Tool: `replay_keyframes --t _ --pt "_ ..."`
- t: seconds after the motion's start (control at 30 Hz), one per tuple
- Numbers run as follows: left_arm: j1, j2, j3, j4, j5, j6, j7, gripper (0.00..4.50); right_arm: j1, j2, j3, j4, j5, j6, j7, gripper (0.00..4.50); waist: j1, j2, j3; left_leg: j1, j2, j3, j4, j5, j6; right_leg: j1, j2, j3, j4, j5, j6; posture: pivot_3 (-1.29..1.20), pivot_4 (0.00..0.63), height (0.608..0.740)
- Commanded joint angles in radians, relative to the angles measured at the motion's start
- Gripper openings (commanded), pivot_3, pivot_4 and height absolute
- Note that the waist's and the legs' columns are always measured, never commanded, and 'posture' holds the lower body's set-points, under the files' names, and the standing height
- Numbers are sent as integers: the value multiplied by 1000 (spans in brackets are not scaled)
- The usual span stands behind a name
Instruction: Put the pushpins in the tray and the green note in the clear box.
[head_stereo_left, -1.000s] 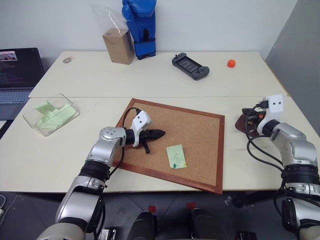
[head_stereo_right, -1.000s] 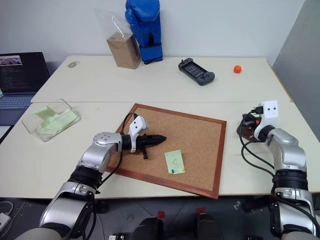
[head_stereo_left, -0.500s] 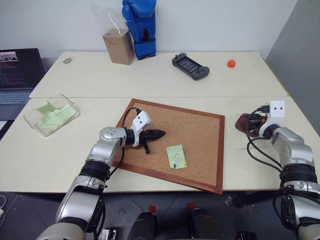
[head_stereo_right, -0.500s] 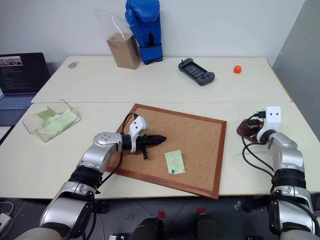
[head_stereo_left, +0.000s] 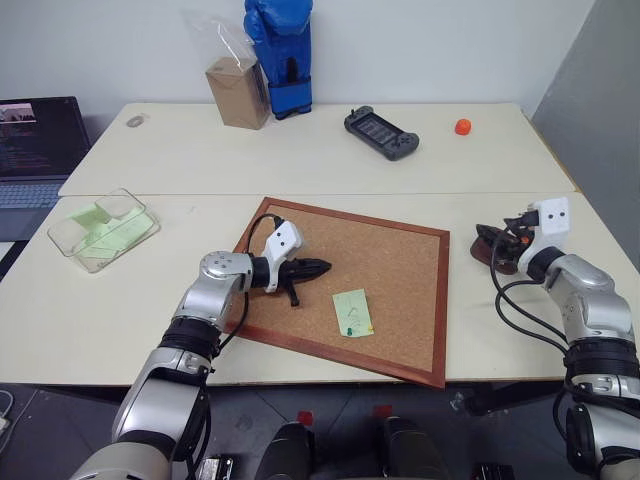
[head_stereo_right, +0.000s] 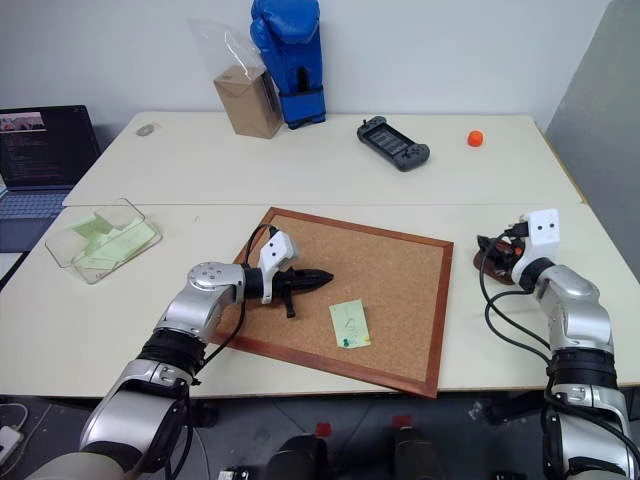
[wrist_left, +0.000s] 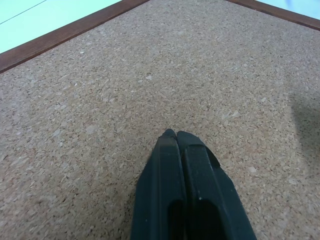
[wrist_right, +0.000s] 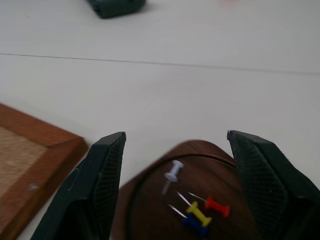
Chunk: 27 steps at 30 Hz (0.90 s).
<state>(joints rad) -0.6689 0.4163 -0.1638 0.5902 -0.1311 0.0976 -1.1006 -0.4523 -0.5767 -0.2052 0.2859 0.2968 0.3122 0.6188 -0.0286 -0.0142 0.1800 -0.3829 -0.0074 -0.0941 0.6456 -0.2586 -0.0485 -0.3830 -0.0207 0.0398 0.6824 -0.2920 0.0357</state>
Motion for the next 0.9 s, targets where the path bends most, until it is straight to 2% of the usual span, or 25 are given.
replay_keyframes --t 0.03,0.17,0.3,0.73,0.9 --pt "7 4 -23 32 38 11 2 0 148 -65 86 -362 108 -21 268 3412 -1 0 0 0 0 0 0 0 0 0 0 0 -1 0 0 0 150 740" --pt "2 5 -25 39 38 13 -3 0 286 -112 165 -565 131 -16 371 3412 -1 0 0 2 0 -1 0 0 0 3 1 -1 -2 0 0 0 150 740" --pt "-3 1 -27 45 41 12 -4 0 351 -108 240 -635 107 -46 397 3412 -3 -1 0 3 0 -1 1 0 0 4 1 -1 -2 0 1 0 150 740" --pt "5 1 -25 30 45 21 -1 0 296 30 419 -509 -26 -163 369 3412 -1 -1 0 3 0 -2 0 0 0 4 1 -2 -2 0 1 0 150 740" --pt "11 1 -25 19 45 26 3 0 280 57 448 -451 -49 -207 378 3412 -2 -1 0 3 0 -2 0 0 0 4 1 -2 -2 0 1 0 150 740"
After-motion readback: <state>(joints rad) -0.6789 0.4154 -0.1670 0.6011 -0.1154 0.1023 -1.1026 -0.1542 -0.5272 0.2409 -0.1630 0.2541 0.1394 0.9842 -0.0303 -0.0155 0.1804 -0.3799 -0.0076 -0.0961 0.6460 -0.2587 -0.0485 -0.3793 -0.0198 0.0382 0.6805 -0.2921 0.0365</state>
